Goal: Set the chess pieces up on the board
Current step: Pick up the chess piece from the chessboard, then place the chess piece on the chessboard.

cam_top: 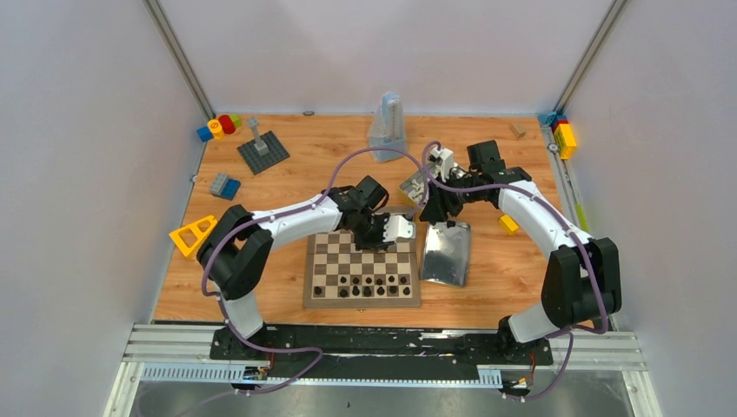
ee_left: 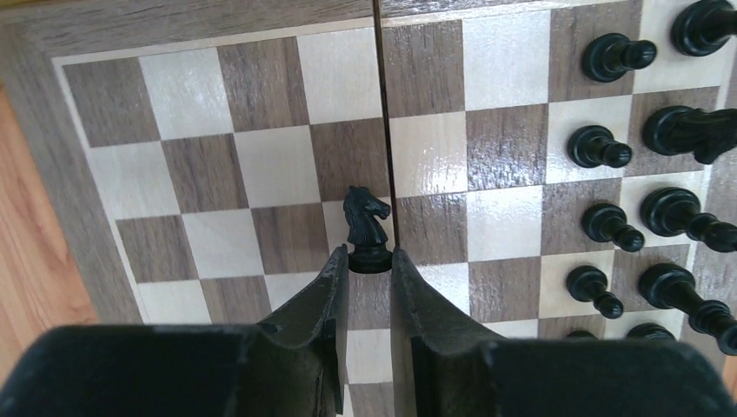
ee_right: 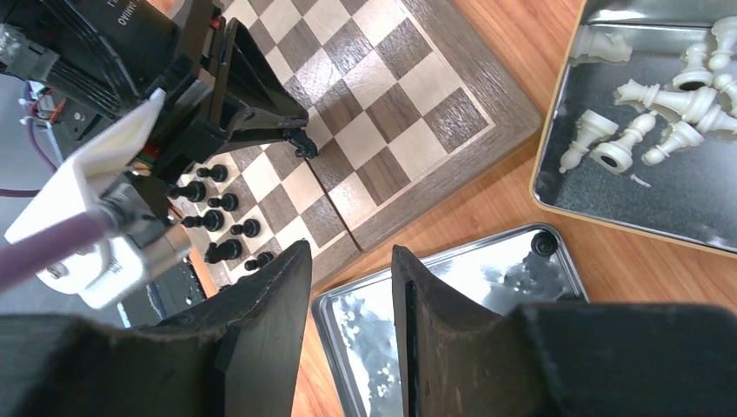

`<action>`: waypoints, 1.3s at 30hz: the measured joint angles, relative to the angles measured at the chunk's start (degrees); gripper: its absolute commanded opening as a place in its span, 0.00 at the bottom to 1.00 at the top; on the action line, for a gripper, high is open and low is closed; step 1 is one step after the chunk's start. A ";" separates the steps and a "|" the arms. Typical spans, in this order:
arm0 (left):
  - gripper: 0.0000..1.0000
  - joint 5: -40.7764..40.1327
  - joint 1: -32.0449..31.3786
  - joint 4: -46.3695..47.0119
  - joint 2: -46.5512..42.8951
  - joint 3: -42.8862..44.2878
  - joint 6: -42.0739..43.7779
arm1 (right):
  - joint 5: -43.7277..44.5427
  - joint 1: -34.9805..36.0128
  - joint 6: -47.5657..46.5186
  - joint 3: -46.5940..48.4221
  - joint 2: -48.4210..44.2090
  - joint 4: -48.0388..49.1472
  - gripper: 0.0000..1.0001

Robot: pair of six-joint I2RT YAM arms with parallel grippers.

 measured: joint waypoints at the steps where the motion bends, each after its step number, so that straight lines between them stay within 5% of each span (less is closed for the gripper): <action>1: 0.16 0.00 0.24 0.94 -1.11 -1.20 -0.79 | -0.57 -0.02 0.22 0.09 0.00 0.00 0.40; 14: 0.18 -0.04 3.04 15.56 -19.61 -10.78 -11.45 | -17.35 0.42 4.74 7.45 6.97 -0.26 0.43; 39: 0.19 -4.13 1.42 17.77 -20.68 -10.80 -16.31 | -26.36 5.38 10.40 14.67 21.11 -1.14 0.40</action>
